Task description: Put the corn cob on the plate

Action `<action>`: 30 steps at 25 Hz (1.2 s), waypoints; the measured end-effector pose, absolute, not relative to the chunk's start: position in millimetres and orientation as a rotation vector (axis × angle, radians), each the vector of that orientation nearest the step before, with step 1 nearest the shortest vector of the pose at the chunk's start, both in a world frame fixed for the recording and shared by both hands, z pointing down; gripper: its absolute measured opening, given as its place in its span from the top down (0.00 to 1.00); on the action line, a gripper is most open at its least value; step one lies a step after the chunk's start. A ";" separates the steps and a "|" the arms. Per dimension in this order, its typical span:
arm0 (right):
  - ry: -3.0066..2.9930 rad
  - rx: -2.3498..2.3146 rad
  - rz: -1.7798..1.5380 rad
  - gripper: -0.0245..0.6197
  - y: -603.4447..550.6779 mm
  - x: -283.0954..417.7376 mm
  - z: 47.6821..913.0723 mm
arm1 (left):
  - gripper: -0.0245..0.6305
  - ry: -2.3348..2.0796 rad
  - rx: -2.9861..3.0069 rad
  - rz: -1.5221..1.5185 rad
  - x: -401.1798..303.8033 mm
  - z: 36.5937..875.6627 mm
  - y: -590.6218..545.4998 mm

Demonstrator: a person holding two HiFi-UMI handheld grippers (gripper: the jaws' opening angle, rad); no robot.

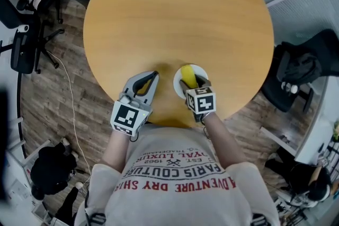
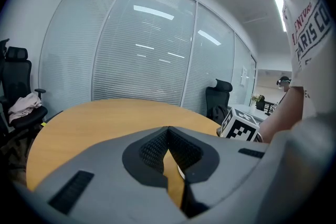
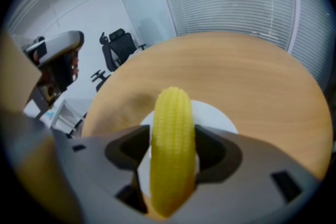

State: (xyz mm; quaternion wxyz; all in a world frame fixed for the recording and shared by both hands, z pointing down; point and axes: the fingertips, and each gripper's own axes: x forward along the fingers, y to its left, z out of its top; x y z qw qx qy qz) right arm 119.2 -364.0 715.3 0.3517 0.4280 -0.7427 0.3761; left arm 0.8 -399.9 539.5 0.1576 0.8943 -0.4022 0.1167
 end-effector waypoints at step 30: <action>-2.431 1.574 0.566 0.91 -376.9 169.7 502.8 | 0.91 -1.162 2.775 0.196 41.9 448.8 -382.7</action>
